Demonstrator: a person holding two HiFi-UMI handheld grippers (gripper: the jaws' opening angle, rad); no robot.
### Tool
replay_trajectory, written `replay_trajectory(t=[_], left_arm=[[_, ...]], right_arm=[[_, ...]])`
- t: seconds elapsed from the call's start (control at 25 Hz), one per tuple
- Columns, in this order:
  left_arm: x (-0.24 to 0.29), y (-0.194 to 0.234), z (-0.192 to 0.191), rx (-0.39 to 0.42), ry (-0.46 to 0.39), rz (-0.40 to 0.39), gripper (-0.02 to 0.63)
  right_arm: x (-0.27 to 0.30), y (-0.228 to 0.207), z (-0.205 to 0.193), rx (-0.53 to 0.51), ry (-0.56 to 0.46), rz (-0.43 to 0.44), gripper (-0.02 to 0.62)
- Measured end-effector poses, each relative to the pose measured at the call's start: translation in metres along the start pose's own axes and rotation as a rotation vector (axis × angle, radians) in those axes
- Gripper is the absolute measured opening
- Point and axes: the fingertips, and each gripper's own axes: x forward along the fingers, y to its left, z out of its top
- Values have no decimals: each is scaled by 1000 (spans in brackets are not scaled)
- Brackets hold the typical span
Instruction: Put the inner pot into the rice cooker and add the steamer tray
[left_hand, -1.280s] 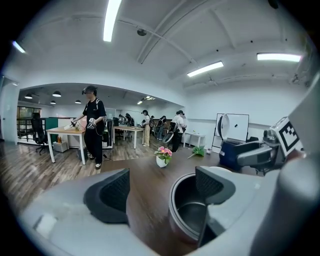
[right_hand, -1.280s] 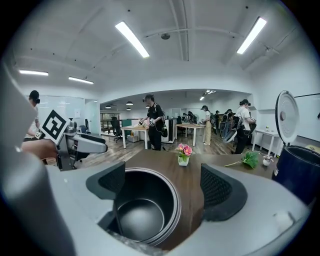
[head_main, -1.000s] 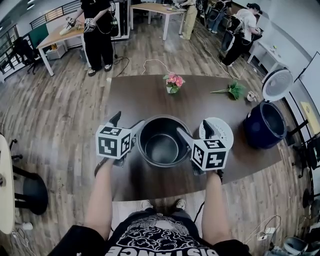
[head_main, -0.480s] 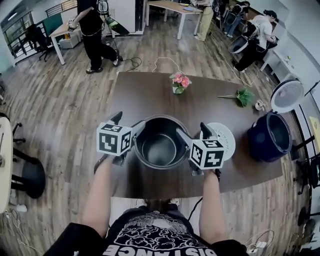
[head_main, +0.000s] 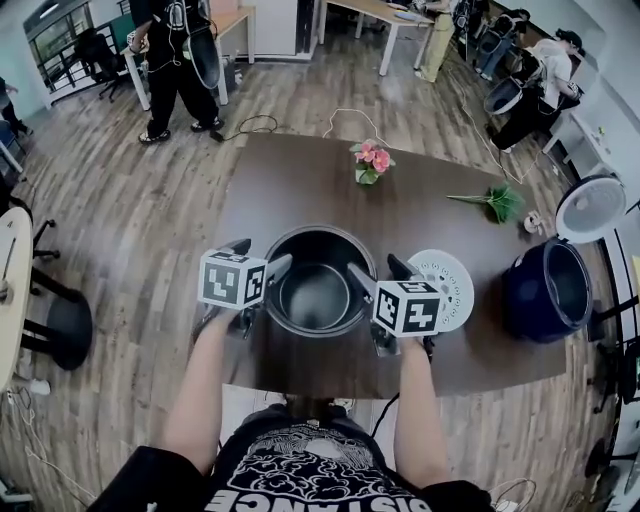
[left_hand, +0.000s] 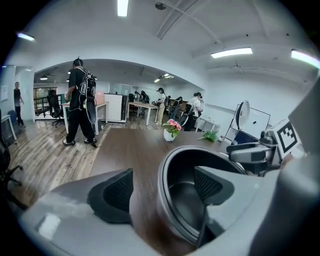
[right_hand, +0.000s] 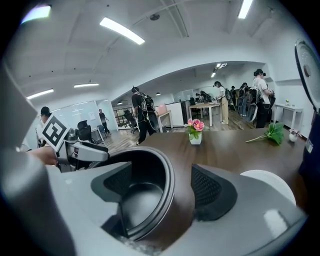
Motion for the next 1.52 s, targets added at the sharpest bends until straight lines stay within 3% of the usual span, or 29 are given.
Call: replay_trajectory(t=[0.2,0.56,0.72,1.08,1.32,1.52], left_arm=[[0,-3,-17,-94,20,-22,354],[-7,-7,-33,-159,40,-32,262],[-5,-8,-37,-155,47,-27,208],[-6,-7,-36,-145,61,-10,137],[-6,-9,-38,-126,60,-5,120],[-6,-18,-28,-89,30,-31,104]], right_arm=[[9,0,-18,40,65,23,341],[11,5,-36,95,134,16,249],[11,3,-41,111,151,-5,235],[9,0,-49,117,188,-58,114],[4,-2,-55,132,182,-89,104],[-11,-8,-44,129,117,-160,86]])
